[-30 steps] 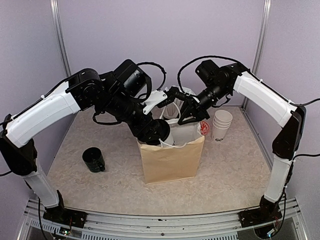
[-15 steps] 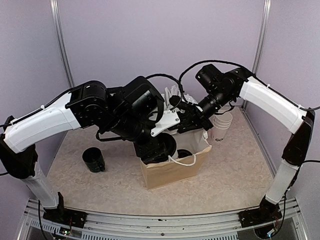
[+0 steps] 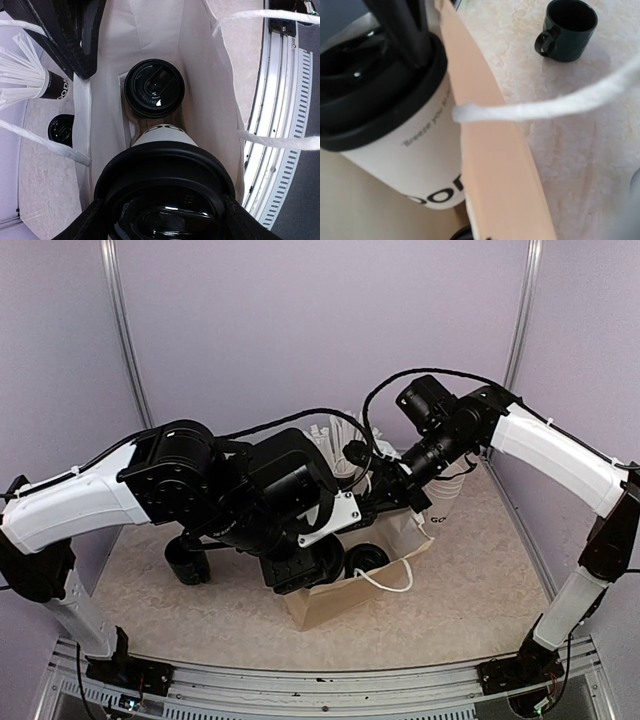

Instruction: Pack the takeout coffee

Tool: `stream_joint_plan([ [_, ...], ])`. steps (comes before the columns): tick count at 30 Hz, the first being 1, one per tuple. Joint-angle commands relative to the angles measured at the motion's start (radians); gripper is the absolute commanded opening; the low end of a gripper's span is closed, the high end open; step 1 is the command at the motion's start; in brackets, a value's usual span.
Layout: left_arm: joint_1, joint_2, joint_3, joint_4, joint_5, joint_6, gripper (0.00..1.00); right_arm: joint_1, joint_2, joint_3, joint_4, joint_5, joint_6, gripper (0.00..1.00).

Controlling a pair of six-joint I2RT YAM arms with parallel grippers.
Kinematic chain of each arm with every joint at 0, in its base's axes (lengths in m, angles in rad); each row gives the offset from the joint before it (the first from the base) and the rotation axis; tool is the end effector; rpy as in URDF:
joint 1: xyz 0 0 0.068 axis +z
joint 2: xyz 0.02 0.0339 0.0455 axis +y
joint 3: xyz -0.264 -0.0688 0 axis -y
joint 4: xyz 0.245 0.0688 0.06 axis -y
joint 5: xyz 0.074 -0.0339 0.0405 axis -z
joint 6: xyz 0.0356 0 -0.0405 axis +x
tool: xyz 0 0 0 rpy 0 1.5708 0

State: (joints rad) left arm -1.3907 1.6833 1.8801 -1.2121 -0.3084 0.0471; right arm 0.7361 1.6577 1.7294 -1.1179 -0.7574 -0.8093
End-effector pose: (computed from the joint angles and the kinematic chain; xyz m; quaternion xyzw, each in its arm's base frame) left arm 0.0707 -0.3277 0.3909 0.5941 0.7428 -0.0530 0.3040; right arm 0.2304 0.2417 0.3675 -0.6951 0.5756 0.3480 0.2538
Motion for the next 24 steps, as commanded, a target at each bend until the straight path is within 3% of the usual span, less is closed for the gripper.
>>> stream_joint_plan([
  [1, -0.024, 0.036, 0.023, -0.063, -0.073, -0.055, 0.62, 0.018, -0.038, -0.017, 0.031, 0.001, 0.062, 0.00],
  [24, -0.096, 0.125, 0.005, -0.121, -0.180, -0.110, 0.61, 0.086, -0.141, -0.093, 0.052, -0.066, 0.152, 0.03],
])
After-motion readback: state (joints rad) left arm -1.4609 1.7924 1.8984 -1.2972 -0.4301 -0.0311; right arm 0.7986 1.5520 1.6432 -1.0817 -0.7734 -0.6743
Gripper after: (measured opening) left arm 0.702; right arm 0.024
